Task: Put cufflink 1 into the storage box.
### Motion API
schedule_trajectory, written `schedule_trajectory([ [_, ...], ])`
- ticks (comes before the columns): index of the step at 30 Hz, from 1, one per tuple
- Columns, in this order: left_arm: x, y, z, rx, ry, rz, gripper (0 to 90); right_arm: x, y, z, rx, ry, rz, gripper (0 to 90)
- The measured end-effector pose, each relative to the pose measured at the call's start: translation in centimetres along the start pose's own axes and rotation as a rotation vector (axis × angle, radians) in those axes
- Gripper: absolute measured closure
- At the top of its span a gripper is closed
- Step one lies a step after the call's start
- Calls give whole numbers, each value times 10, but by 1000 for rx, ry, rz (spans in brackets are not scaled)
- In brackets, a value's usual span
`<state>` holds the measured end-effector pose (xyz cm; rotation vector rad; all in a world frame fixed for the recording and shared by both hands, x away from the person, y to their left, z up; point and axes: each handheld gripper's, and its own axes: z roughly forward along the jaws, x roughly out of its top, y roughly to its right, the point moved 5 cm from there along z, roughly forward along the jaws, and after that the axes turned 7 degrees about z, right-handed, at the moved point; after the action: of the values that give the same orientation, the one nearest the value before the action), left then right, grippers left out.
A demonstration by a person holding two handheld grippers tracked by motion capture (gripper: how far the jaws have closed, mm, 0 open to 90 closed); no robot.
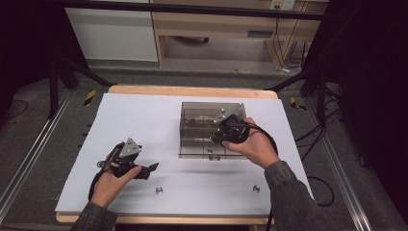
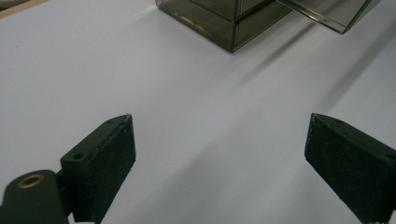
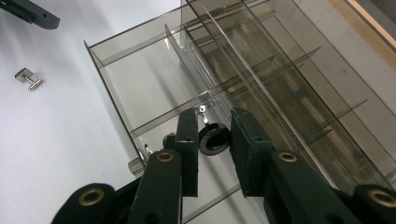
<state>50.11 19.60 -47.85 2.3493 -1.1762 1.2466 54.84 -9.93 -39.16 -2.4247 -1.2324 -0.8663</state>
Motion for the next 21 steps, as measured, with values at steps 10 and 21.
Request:
schedule_trajectory([
  [10,0,-1,-1,2,1,-1,86,-2,-1,8,0,-27,1,734],
  [21,0,0,-1,0,2,0,86,-9,-1,19,-6,-82,3,733],
])
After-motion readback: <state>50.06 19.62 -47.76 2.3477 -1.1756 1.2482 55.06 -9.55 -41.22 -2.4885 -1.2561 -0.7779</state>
